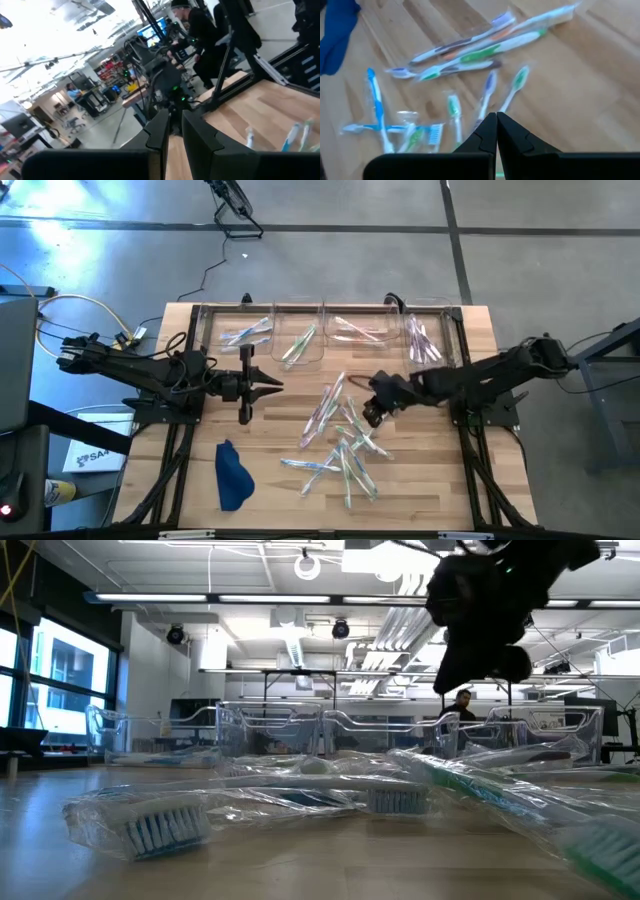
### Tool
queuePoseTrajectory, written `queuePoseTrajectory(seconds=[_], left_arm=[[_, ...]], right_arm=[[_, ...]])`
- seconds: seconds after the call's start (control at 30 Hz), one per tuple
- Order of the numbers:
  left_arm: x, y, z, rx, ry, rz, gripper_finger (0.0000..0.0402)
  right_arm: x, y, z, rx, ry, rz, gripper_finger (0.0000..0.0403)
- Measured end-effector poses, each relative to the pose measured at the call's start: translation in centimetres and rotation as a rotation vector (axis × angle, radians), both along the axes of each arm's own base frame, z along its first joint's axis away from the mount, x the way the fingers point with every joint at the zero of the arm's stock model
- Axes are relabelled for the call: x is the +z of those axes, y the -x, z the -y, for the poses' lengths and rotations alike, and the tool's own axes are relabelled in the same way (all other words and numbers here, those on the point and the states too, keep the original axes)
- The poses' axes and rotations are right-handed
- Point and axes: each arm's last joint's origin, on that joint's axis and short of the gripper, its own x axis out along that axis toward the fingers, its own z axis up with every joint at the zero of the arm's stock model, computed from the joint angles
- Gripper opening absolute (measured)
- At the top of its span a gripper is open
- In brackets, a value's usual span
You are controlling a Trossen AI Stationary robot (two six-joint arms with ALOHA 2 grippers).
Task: Pick & Place Toothbrushes
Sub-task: Put the purple toothbrush into the right transparent bin
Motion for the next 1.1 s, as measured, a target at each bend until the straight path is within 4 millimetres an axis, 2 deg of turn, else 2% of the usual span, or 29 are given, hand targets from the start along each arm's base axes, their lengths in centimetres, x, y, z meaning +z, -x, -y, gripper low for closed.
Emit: queuePoseTrajectory(seconds=[0.13, 0.3, 0.43, 0.57, 0.67, 0.9, 1.0, 1.1], left_arm=[[0.0, 0.0, 0.0, -0.006, 0.049, -0.003, 0.0049], [0.0, 0.0, 0.0, -0.026, 0.102, -0.010, 0.0049], [-0.1, 0.0, 0.1, -0.061, 0.109, -0.025, 0.0049], [-0.4, -0.1, 0.2, -0.079, 0.103, -0.049, 0.0049], [-0.5, -0.1, 0.2, -0.078, 0.103, -0.058, 0.0049], [-0.5, -0.1, 0.2, -0.079, 0.103, -0.057, 0.0049], [-0.5, -0.1, 0.2, -0.079, 0.106, -0.057, 0.0049], [-0.5, -0.1, 0.2, -0.080, 0.123, -0.059, 0.0049]], right_arm=[[0.1, 0.5, -2.7, -0.049, 0.003, 0.028, 0.0003], [1.7, 0.5, -6.0, -0.021, 0.023, 0.013, 0.0003], [2.8, -0.6, -7.6, 0.002, 0.081, -0.072, 0.0003], [1.7, -1.6, -8.0, -0.018, 0.124, -0.212, 0.0003], [0.4, -2.1, -8.0, -0.020, 0.093, -0.289, 0.0003], [-1.6, -2.8, -8.1, 0.005, 0.060, -0.379, 0.0006], [-2.1, -3.0, -7.9, 0.030, 0.049, -0.406, 0.0026], [-2.0, -3.1, -7.9, 0.044, 0.056, -0.400, 0.0062]])
